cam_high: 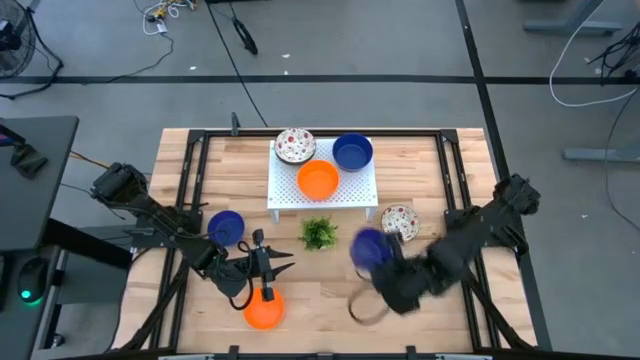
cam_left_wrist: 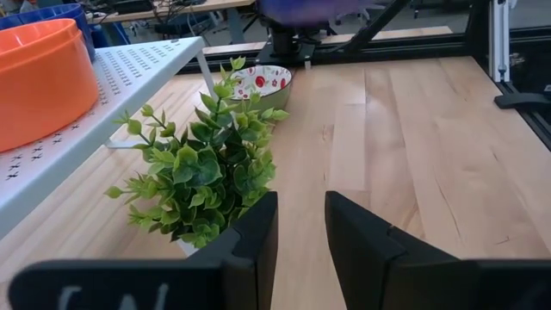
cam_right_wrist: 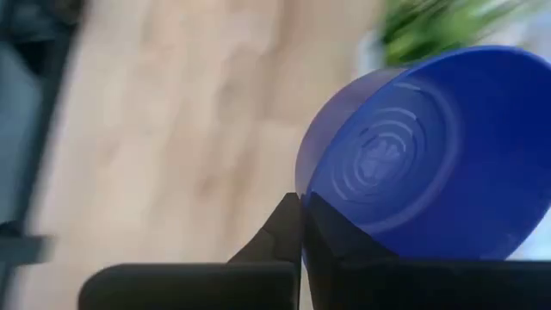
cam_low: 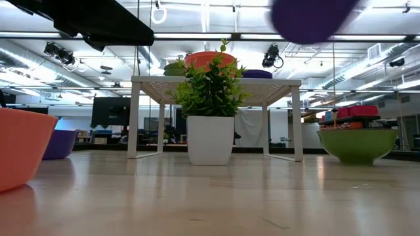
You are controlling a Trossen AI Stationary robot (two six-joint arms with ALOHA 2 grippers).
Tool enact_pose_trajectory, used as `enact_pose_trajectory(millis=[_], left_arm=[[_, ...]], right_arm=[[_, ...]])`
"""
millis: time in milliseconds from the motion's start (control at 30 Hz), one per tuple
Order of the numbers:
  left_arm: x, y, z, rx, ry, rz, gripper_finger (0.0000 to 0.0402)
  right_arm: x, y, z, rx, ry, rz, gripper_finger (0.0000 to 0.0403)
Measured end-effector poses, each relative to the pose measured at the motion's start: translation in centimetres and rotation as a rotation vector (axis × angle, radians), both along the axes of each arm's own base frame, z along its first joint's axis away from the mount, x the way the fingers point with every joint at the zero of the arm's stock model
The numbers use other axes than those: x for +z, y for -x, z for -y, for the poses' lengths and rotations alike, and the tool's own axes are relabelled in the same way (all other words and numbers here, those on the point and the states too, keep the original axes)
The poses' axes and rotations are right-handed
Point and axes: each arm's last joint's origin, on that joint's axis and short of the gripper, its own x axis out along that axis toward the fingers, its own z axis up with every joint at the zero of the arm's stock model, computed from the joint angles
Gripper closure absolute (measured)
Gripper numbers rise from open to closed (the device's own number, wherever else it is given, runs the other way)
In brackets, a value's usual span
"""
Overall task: Pick & Place Mini bowls
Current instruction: Stack the blue bowl on top of the blue bowl on the shelf
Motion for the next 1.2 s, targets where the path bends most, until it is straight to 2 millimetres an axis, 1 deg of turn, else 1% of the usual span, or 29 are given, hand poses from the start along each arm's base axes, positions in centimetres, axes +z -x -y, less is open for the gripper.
enact_pose_trajectory(millis=[67, 133, 267, 333, 433, 567, 667, 767, 1033, 1200], left_arm=[[0.0, 0.0, 0.0, 0.000, 0.000, 0.000, 0.0298], [0.0, 0.0, 0.0, 0.000, 0.000, 0.000, 0.0298], [0.0, 0.0, 0.0, -0.002, 0.000, 0.000, 0.0298], [0.0, 0.0, 0.1, -0.006, 0.002, -0.001, 0.0298], [0.0, 0.0, 0.1, -0.011, 0.004, -0.003, 0.0298], [0.0, 0.0, 0.1, -0.011, 0.003, -0.003, 0.0298], [0.0, 0.0, 0.1, -0.011, 0.003, -0.004, 0.0298], [0.0, 0.0, 0.1, -0.012, 0.000, -0.005, 0.0298], [0.0, 0.0, 0.1, -0.011, -0.003, -0.005, 0.0298], [0.0, 0.0, 0.1, -0.011, -0.005, -0.005, 0.0298]], right_arm=[[1.7, -1.3, 2.4, 0.029, 0.066, 0.026, 0.0402], [3.0, -2.7, 5.6, 0.050, 0.128, 0.034, 0.0402], [4.4, -4.7, 12.0, 0.116, 0.241, 0.016, 0.0403], [4.5, -5.2, 14.9, 0.134, 0.280, -0.016, 0.0403], [4.4, -5.4, 18.9, 0.137, 0.287, -0.060, 0.0403], [3.5, -5.3, 22.7, 0.101, 0.300, -0.115, 0.0403], [2.7, -5.1, 24.3, 0.100, 0.287, -0.148, 0.0403], [2.1, -5.0, 25.1, 0.099, 0.286, -0.167, 0.0401], [0.9, -5.1, 25.8, 0.085, 0.281, -0.186, 0.0381], [0.8, -5.2, 25.9, 0.066, 0.277, -0.182, 0.0380]])
